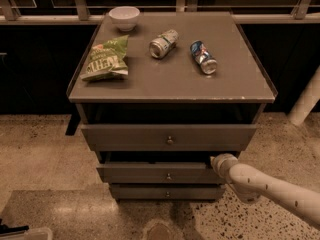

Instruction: Open middle drawer

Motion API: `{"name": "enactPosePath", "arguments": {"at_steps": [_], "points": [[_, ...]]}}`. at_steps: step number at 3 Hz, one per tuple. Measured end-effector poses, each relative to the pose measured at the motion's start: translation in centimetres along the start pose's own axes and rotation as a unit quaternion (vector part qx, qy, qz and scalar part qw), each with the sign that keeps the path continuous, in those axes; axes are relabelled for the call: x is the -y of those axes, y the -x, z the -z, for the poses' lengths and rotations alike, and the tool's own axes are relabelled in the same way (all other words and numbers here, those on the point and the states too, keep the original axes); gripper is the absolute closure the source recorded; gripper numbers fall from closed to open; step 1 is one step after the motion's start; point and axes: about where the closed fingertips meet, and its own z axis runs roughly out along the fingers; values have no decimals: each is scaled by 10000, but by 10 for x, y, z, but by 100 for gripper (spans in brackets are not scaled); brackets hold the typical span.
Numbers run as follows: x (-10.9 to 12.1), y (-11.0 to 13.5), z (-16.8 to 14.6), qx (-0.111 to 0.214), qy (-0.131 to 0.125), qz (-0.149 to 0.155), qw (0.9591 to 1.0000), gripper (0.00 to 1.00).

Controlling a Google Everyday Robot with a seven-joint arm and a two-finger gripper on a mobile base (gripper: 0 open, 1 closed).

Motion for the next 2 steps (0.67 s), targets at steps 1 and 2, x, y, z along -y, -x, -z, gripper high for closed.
{"name": "enactPosePath", "arguments": {"at_steps": [1, 2], "points": [[-2, -6, -1, -97, 56, -32, 9999, 100], [-4, -14, 4, -207, 106, -88, 9997, 100]]}}
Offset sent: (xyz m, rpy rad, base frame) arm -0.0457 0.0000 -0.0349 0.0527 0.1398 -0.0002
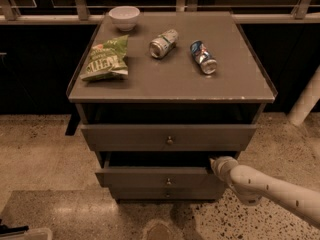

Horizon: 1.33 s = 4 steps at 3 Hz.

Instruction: Open middle drawer

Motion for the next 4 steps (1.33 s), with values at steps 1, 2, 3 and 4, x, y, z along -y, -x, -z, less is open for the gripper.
{"name": "enactPosePath", "arguments": {"at_steps": [1, 2, 3, 4], "points": [[-5, -17, 12, -130, 124, -153, 9997, 100], [-5, -17, 12, -130, 125, -153, 9997, 100], [-20, -38, 37, -127, 461, -248, 9986, 100], [-23, -40, 43, -122, 537, -250, 9982, 100]]}}
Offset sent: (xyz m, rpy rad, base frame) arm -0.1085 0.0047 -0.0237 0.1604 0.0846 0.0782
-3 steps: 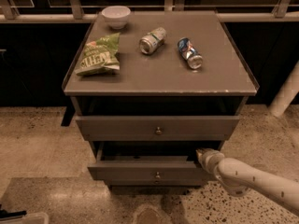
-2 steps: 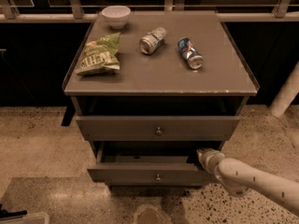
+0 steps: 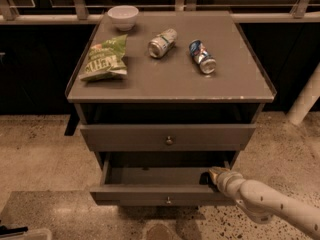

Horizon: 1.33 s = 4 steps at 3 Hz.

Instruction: Open middle drawer

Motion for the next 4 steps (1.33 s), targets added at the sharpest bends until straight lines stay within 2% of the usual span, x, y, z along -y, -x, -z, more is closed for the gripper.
{"name": "enactPosePath", "arguments": {"at_steps": [2, 4], "points": [[-40, -37, 53, -30, 767, 153, 9969, 100], [-55, -58, 93, 107, 921, 59, 9957, 100]]}}
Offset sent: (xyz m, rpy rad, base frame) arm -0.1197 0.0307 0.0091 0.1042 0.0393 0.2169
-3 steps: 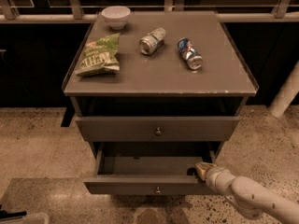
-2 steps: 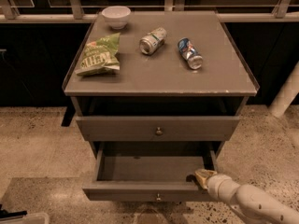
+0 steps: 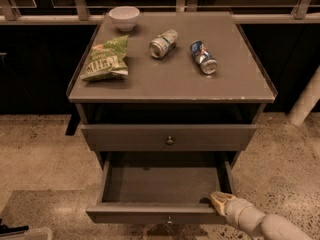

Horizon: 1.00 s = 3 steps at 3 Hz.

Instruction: Open middle drawer

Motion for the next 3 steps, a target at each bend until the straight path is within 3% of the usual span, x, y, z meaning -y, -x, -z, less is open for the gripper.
{"name": "enactPosePath", "arguments": {"at_steps": [1, 2, 3], "points": [[1, 6, 12, 338, -140, 48, 9993, 100], [17, 25, 27, 1152, -675, 409, 9902, 100], [13, 35, 36, 1558, -810, 468, 9834, 81]]}}
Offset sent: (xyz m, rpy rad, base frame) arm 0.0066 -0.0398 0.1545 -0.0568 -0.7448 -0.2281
